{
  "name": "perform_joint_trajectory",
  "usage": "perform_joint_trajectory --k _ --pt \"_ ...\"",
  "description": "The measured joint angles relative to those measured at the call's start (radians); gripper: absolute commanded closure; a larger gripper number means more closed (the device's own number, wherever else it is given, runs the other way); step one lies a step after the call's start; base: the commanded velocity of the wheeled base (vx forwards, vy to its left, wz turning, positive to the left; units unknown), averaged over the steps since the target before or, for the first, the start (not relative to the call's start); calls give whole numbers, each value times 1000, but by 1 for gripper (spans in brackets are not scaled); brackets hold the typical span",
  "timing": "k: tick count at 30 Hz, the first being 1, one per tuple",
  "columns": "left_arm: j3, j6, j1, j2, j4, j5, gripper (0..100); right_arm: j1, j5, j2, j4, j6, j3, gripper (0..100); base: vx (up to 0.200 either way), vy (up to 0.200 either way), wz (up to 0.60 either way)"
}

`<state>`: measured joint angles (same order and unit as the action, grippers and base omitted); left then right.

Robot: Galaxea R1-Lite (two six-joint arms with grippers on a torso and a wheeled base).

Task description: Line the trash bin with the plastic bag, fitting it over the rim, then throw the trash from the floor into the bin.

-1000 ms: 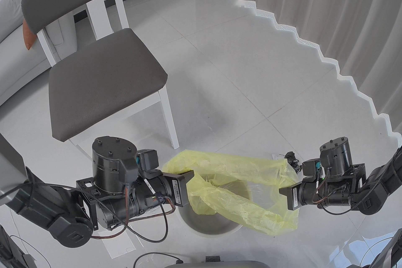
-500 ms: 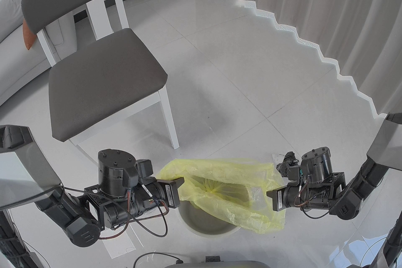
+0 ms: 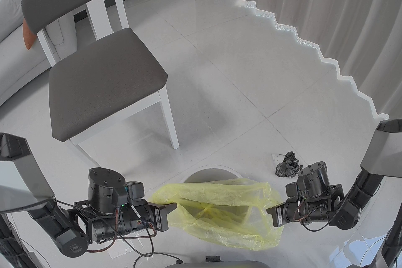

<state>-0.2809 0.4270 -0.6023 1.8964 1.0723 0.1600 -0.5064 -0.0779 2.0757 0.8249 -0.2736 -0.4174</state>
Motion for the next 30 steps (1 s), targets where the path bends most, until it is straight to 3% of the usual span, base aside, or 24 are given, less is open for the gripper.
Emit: perform_joint_trajectory --k 7,16,21,30 --pt "-15 -6 35 119 120 6 100 -16 6 57 2 -1 -50 100 0 0 0" --pt "-45 -35 138 307 296 20 100 34 8 147 -60 -1 -237 100 0 0 0" --pt "29 -49 175 343 359 38 100 44 8 154 -100 -1 -270 100 0 0 0" --pt "197 -56 186 330 480 54 100 4 34 130 -106 -3 -184 100 0 0 0"
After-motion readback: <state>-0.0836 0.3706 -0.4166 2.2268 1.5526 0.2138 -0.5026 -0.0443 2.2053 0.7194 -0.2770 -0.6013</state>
